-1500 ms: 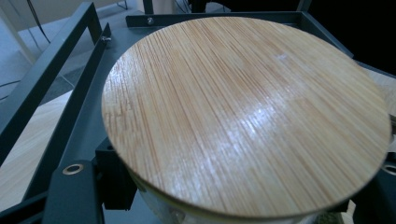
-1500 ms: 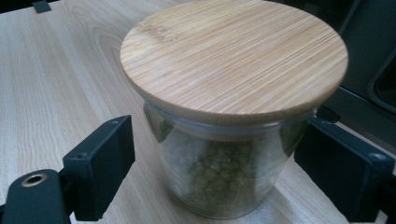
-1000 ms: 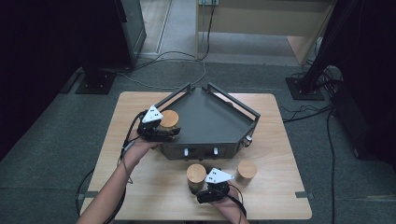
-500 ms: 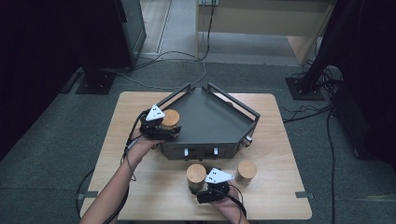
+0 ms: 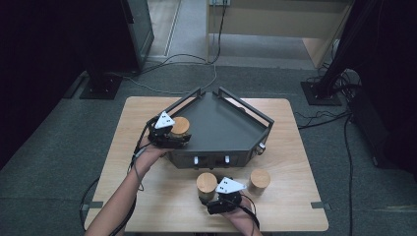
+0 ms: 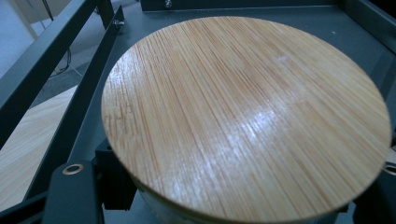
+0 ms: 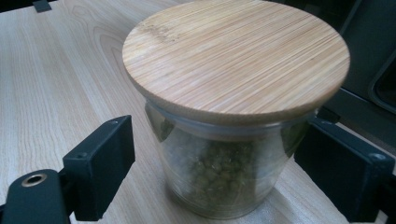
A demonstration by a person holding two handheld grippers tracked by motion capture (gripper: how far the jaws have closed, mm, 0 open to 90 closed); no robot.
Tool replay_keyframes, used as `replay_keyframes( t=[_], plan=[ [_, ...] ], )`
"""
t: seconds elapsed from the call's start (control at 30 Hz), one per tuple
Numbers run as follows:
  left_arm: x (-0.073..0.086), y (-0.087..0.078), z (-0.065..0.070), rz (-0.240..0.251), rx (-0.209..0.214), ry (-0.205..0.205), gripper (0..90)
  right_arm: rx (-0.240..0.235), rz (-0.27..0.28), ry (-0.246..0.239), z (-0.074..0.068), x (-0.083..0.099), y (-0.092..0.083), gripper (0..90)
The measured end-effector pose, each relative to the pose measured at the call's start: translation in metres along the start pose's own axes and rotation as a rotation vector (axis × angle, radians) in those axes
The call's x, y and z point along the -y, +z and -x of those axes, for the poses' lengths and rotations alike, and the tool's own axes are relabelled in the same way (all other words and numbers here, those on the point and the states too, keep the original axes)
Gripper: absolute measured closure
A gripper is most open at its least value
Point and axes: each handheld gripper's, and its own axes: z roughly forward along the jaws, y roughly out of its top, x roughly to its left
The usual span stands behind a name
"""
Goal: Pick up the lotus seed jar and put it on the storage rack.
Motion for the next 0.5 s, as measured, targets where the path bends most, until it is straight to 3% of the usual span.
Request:
replay_keyframes(
  t=[0.5],
  plan=[
    [0.0014,-0.0011,0.0004,0.003,0.000,-0.010,24.9,0.001,-0.003,-0.002,-0.0002,-0.0006,0.0003,12.1]
  ],
)
